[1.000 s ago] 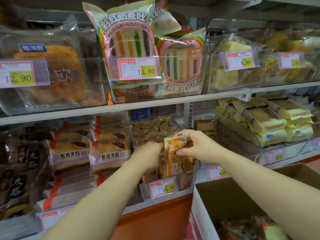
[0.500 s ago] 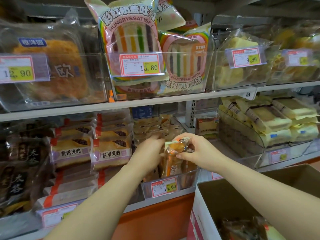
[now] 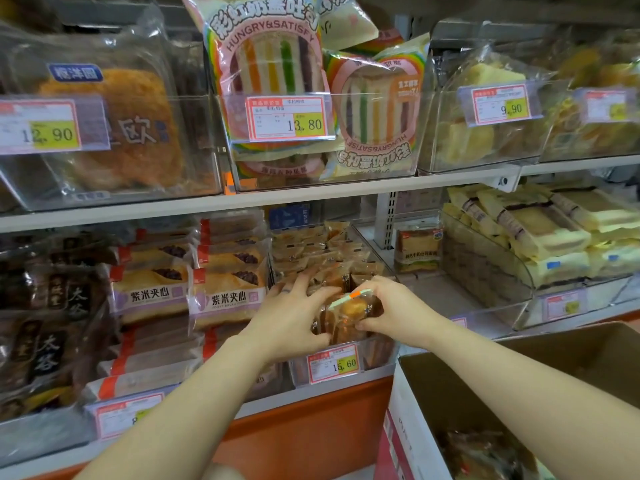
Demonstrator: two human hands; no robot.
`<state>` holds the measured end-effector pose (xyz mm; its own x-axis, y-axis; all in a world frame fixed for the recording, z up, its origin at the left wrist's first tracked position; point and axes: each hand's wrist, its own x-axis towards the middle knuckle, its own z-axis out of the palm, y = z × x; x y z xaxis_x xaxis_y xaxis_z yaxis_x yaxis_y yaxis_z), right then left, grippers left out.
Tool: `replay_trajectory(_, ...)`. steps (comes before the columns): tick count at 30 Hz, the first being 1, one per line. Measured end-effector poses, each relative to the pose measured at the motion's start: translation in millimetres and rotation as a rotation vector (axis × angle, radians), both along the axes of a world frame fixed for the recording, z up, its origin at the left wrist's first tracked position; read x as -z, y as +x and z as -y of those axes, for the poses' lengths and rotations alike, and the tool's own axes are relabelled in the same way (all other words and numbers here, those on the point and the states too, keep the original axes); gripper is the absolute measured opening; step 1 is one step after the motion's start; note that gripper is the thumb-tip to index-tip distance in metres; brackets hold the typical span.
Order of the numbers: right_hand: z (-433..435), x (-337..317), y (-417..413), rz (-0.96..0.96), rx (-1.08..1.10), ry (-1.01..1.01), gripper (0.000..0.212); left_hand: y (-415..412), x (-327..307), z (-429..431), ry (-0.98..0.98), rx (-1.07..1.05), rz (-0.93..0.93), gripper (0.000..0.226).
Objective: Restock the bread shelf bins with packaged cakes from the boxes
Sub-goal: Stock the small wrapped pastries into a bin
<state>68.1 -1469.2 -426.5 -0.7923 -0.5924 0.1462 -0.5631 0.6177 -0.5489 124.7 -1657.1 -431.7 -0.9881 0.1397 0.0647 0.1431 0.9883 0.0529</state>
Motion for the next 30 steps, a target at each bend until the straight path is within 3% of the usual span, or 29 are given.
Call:
replay_trajectory(3,0.1,2.8,1.6,-0.027,0.030,0.036,0.048,3.8,-8.1,-4.5,0.102,-0.008,0.031,0.076)
replay_trajectory(6,-8.5,-2.1,7.4,-0.091,0.078,-0.056,0.066,5.6,-10.9,-10.9,0.081,-0.016,-0.002,0.066)
replay_trajectory(10,-15.0,8.9,16.6,-0.655,0.043,0.098,0.059,3.2,-7.9,-12.3,0.069,0.003,-0.049,0.060)
replay_trajectory(12,-14.0,21.4,15.2,-0.764,0.033,0.132,0.051,1.6,-11.5,-12.5,0.101,0.006,-0.037,0.060)
replay_trajectory(15,-10.2,28.1,9.2,-0.779,-0.009,0.078,0.042,-2.6,-20.2,-9.1,0.169,0.033,0.020,0.064)
replay_trajectory(20,-4.9,33.7,8.1,-0.765,-0.049,0.090,0.046,-8.3,-16.3,-6.8,0.030,0.091,0.072,0.070)
replay_trajectory(30,0.8,43.1,10.4,-0.762,-0.041,0.203,0.042,-19.2,-16.2,-13.7,-0.069,0.095,0.116,0.063)
